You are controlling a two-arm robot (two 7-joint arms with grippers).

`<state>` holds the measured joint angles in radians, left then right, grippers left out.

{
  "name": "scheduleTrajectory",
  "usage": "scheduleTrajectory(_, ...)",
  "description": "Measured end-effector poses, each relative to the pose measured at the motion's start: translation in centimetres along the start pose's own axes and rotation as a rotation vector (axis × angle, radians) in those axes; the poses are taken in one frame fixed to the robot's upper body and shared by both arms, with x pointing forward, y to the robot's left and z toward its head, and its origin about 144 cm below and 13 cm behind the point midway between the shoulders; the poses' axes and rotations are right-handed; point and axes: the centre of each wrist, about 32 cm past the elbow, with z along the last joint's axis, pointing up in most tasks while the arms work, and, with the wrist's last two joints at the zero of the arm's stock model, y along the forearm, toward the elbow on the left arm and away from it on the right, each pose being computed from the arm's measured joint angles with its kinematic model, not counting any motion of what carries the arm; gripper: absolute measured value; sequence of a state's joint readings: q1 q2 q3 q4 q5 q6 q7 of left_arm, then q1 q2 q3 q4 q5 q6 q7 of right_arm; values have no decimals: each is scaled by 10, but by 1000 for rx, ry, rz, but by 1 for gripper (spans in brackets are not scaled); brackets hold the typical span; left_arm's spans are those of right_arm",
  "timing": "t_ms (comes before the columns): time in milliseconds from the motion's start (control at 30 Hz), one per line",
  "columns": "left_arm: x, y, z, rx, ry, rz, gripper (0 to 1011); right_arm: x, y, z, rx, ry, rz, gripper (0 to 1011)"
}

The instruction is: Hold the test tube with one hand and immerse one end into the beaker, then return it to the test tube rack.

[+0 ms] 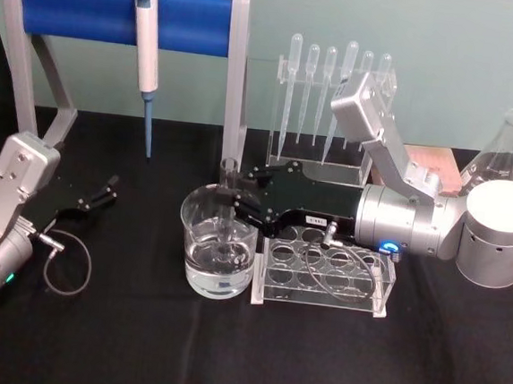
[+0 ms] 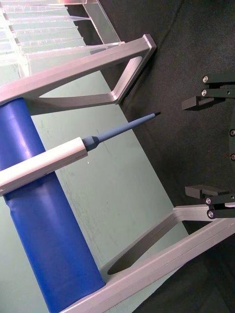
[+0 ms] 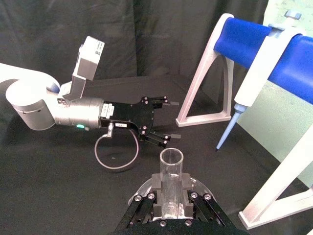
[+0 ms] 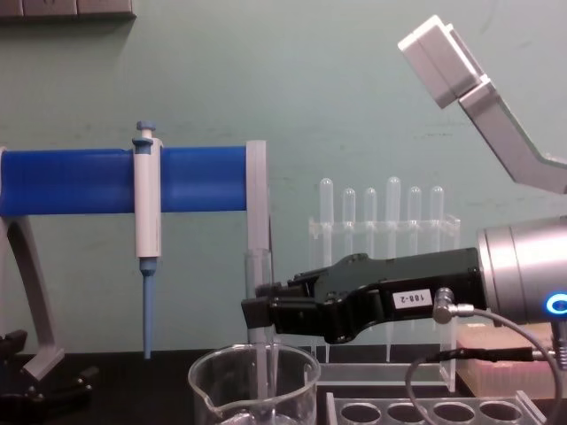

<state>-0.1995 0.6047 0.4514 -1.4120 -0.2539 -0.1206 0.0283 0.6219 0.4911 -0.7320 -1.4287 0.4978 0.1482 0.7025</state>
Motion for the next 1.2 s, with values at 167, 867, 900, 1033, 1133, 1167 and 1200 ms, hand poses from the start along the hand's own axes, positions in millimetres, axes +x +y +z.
scheduleTrajectory(167,0,0,0,0,0,0,1000,-1,0,-1,-9,-2,-1,234)
scheduleTrajectory(867,0,0,0,0,0,0,1000,-2,3,-11,-20,34,-19,233)
scheduleTrajectory(900,0,0,0,0,0,0,1000,-2,3,-11,-20,35,-20,234)
scheduleTrajectory(1033,0,0,0,0,0,0,1000,-2,3,-11,-19,39,-21,234)
scheduleTrajectory(1133,0,0,0,0,0,0,1000,-2,3,-12,-18,43,-19,234)
scheduleTrajectory(1167,0,0,0,0,0,0,1000,-2,3,-12,-18,43,-19,234)
scheduleTrajectory(1200,0,0,0,0,0,0,1000,-2,3,-12,-18,43,-19,234)
